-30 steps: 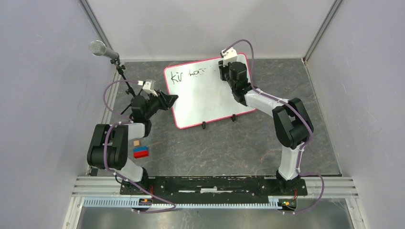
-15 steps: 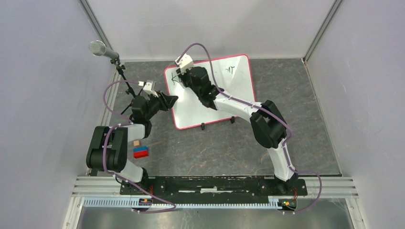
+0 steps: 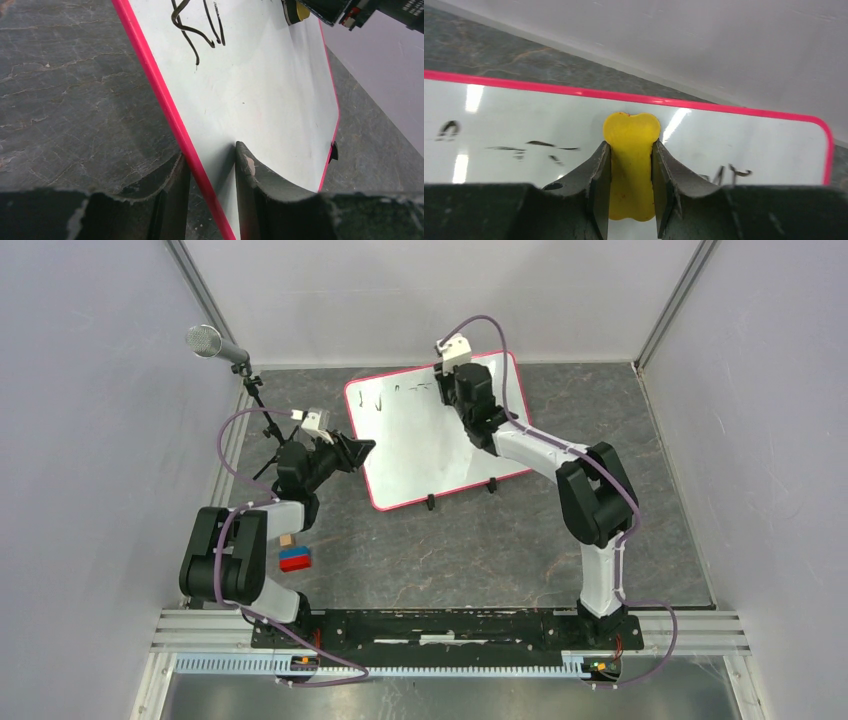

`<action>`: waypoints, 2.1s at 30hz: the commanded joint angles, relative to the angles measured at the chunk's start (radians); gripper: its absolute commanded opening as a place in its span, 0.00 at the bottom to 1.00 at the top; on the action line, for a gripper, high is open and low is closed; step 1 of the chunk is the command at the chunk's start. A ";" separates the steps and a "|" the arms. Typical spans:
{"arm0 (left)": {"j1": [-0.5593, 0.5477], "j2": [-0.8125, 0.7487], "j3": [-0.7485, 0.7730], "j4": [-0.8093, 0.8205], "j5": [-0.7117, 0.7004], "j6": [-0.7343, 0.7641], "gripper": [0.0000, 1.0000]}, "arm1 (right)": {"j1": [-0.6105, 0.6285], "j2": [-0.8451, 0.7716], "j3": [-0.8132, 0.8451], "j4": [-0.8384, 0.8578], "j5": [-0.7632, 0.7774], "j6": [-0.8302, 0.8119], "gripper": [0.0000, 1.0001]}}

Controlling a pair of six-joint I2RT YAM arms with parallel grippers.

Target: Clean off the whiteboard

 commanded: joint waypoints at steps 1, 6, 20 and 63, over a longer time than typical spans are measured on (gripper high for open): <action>-0.019 -0.029 -0.004 0.028 -0.020 0.115 0.02 | -0.026 -0.009 -0.006 -0.051 0.012 0.004 0.29; -0.026 -0.036 0.001 0.006 -0.023 0.133 0.02 | 0.034 0.064 0.095 -0.084 -0.054 -0.013 0.31; -0.031 -0.045 0.003 -0.021 -0.041 0.141 0.02 | 0.086 -0.031 0.081 -0.093 -0.138 -0.009 0.75; -0.051 -0.102 -0.008 -0.075 -0.086 0.209 0.02 | 0.179 0.062 0.169 -0.085 -0.060 -0.021 0.15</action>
